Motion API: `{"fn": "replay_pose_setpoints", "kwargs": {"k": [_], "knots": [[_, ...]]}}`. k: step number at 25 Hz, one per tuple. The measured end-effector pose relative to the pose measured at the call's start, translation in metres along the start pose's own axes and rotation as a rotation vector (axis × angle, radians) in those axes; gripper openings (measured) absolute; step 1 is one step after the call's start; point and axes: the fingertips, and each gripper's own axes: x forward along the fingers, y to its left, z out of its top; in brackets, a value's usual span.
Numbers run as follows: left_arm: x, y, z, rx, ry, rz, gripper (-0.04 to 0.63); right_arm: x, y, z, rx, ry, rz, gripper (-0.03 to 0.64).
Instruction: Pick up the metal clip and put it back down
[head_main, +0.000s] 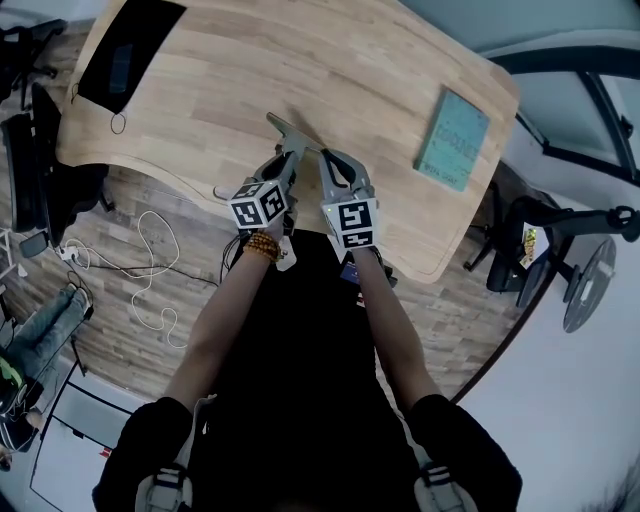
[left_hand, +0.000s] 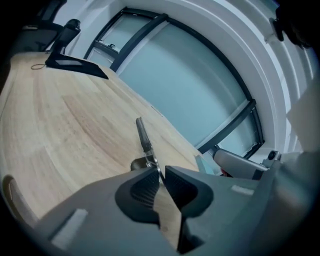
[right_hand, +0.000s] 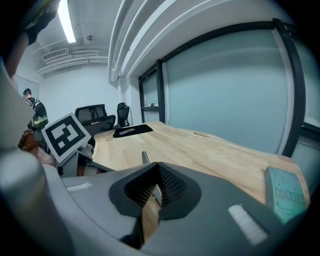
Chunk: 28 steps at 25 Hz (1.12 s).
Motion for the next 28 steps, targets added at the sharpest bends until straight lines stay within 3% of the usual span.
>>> {"fn": "replay_pose_setpoints", "kwargs": {"k": [3, 10, 15, 24, 28], "knots": [[0.005, 0.007, -0.003, -0.005, 0.02, 0.006, 0.057, 0.004, 0.002, 0.0, 0.001, 0.005, 0.003, 0.025], [0.007, 0.015, -0.014, 0.069, 0.092, 0.052, 0.127, 0.014, 0.008, -0.005, 0.012, 0.021, 0.009, 0.025], [0.002, 0.013, -0.018, 0.243, 0.162, 0.076, 0.163, 0.014, 0.009, -0.003, 0.014, 0.023, 0.011, 0.025], [-0.024, 0.0, -0.02, 0.433, 0.209, 0.045, 0.185, -0.004, -0.012, 0.013, 0.001, -0.019, -0.01, 0.025], [-0.025, -0.003, -0.023, 0.406, 0.23, 0.035, 0.184, -0.014, -0.02, 0.022, -0.012, -0.034, -0.014, 0.025]]}}
